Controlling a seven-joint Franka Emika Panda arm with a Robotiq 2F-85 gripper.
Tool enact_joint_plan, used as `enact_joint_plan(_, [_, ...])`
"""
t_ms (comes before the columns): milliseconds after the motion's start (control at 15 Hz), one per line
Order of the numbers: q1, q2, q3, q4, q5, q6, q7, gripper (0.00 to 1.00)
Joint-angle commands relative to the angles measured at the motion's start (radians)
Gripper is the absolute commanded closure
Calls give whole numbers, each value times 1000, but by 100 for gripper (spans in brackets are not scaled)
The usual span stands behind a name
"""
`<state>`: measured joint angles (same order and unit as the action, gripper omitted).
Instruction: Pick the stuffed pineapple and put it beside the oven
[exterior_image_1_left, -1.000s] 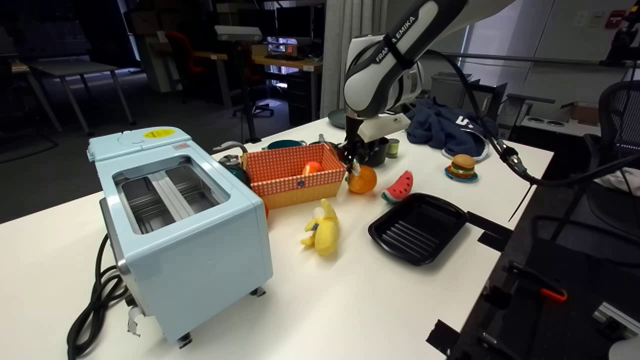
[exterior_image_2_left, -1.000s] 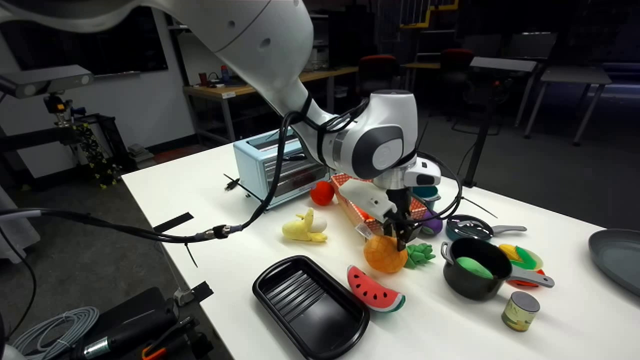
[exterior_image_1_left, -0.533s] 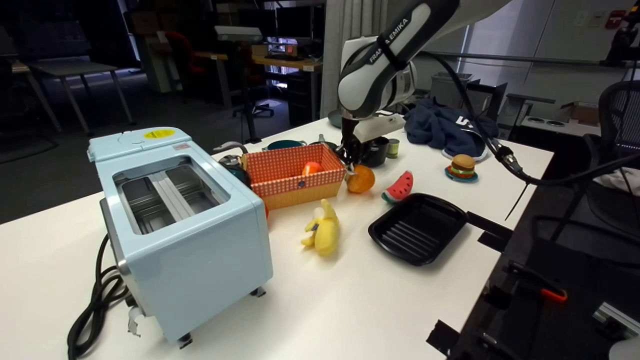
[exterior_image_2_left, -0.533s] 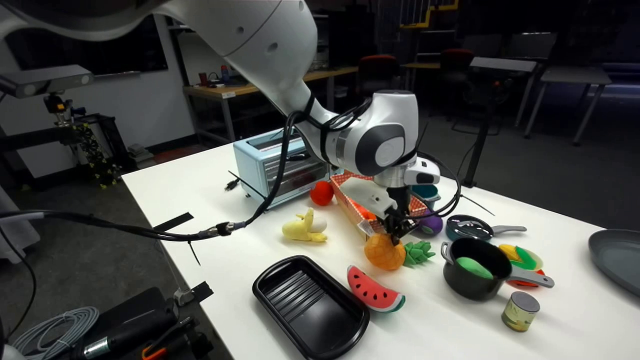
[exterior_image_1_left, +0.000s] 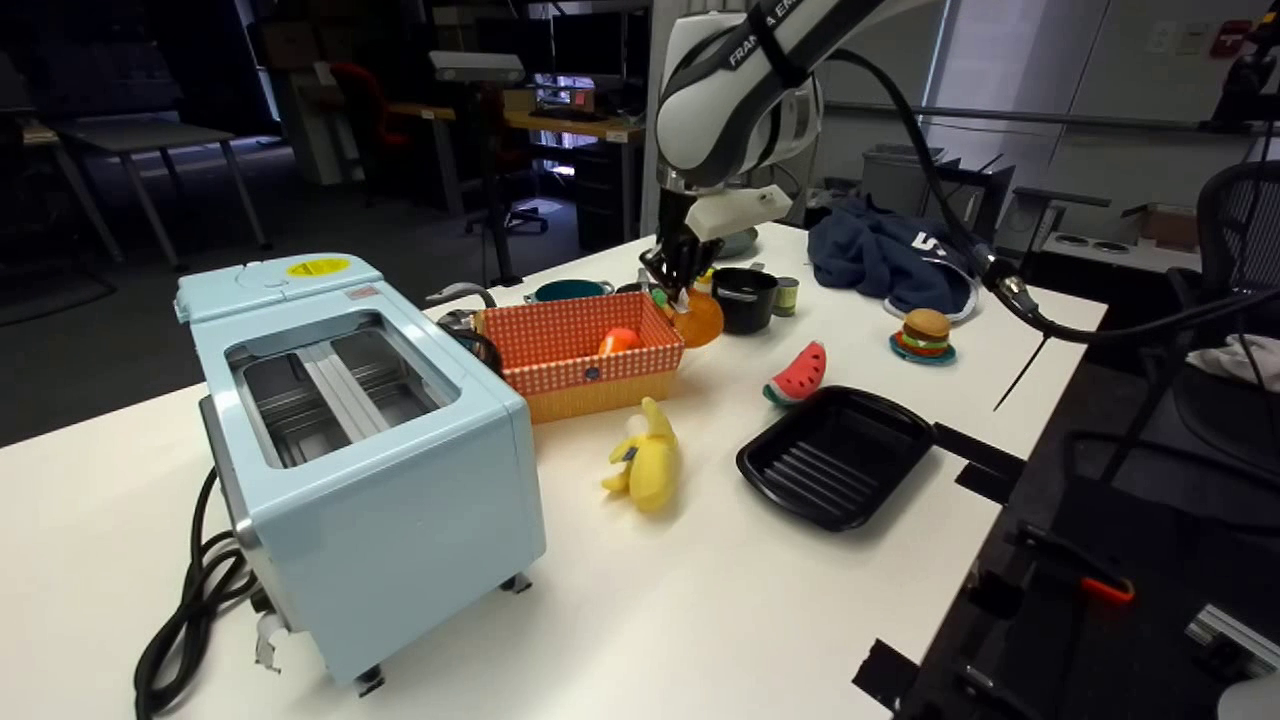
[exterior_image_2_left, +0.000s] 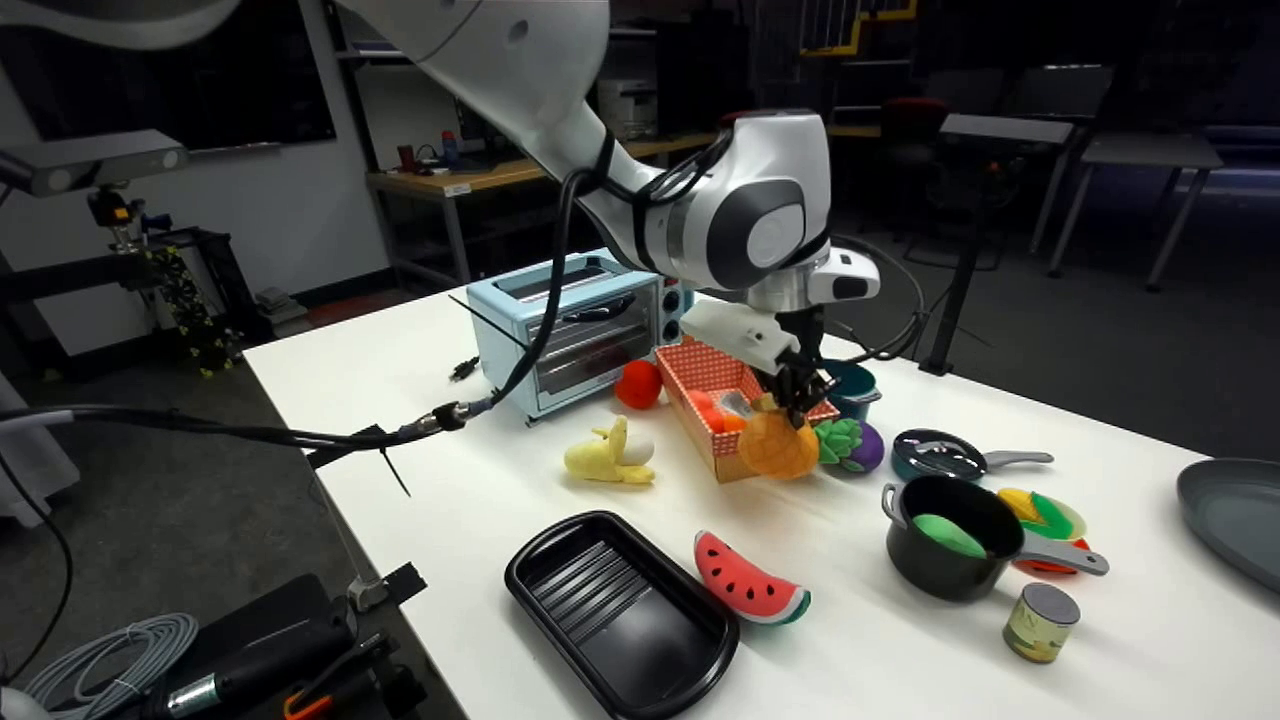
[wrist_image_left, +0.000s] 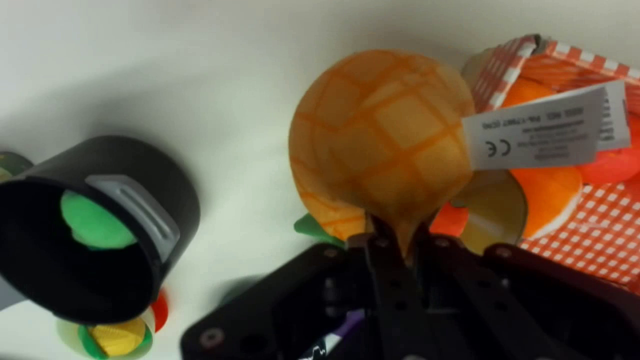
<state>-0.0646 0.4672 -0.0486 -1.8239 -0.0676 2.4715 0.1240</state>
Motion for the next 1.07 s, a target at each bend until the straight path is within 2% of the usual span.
enact_joint_plan(0, [-7, -97, 20, -22, 34, -23, -90, 98])
enact_joint_plan(400, [-7, -181, 66, -31, 74, -5, -243, 98])
enact_joint_plan(733, [9, -137, 163, -14, 172, 32, -424, 98])
enact_joint_plan(1000, [48, -94, 230, -24, 158, 65, -516, 98])
